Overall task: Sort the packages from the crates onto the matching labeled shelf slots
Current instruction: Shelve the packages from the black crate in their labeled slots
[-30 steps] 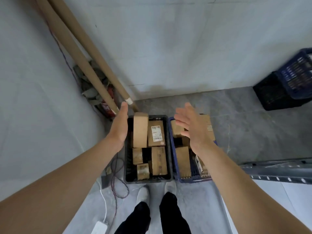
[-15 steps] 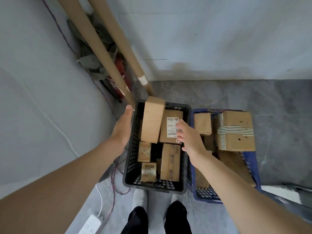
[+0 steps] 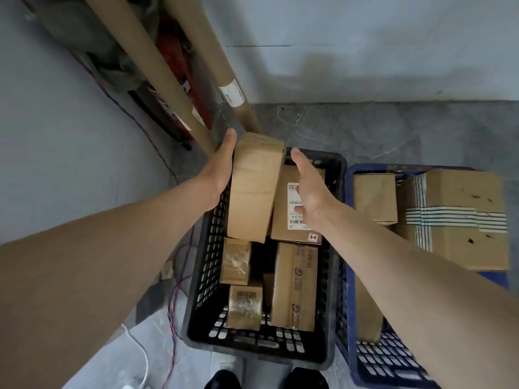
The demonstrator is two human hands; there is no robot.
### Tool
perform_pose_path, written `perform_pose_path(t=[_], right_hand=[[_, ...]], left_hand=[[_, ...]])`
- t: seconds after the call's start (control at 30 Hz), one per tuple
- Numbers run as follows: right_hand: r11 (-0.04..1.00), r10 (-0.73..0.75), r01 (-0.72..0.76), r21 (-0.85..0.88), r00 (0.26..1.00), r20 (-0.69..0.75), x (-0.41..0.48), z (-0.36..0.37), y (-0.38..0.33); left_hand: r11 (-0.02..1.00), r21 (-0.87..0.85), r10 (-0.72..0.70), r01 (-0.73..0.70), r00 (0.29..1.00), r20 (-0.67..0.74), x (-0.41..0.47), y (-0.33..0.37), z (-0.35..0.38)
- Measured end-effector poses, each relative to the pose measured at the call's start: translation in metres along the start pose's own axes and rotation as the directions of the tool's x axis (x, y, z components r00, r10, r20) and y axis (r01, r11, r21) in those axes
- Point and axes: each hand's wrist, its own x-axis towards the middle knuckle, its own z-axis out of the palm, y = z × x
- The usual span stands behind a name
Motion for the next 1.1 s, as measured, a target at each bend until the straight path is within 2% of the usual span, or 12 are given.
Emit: perform_pose_path(t=[0.13,0.27,0.43,0.53,0.7,0.77,0.87,1.1], right_hand=[[1.0,-0.012,0.012,0.007,0.999,0.048,0.019,0.016,0.004],[0.996,-0.058,0.053,0.068,0.995,0.079,0.008,0.017,0.003],[0.98,-0.085,0.098,0.173,0.993,-0.085,-0.028,-0.007,0.031],[0.961,0.051,-0.005,0.276,0.986,-0.16,-0.047,-0.029,0.069],[0.919,0.295,-0.202,0.338,0.921,-0.253,-0.069,-0.044,0.118],[0.898,0.336,-0.241,0.367,0.915,-0.223,-0.069,-0.046,0.133],[0.888,0.377,-0.31,0.339,0.914,-0.151,-0.069,-0.05,0.15],[0.921,0.387,-0.385,0.054,0.922,-0.028,-0.064,-0.043,0.17]], left_hand=[[0.998,-0.055,-0.011,0.016,0.996,0.088,0.007,-0.002,0.008],[0.997,-0.083,0.007,-0.003,0.998,0.057,0.001,-0.002,0.007],[0.988,-0.144,-0.056,0.059,0.998,0.026,-0.026,-0.016,0.011],[0.985,-0.134,-0.106,0.111,0.993,0.047,-0.041,-0.05,0.014],[0.931,-0.038,-0.36,0.362,0.931,0.056,-0.055,-0.098,0.026],[0.897,-0.035,-0.439,0.441,0.897,0.048,-0.061,-0.113,0.032],[0.863,-0.054,-0.502,0.503,0.864,0.022,-0.063,-0.132,0.038],[0.829,-0.071,-0.543,0.554,0.829,0.131,-0.058,-0.157,0.036]])
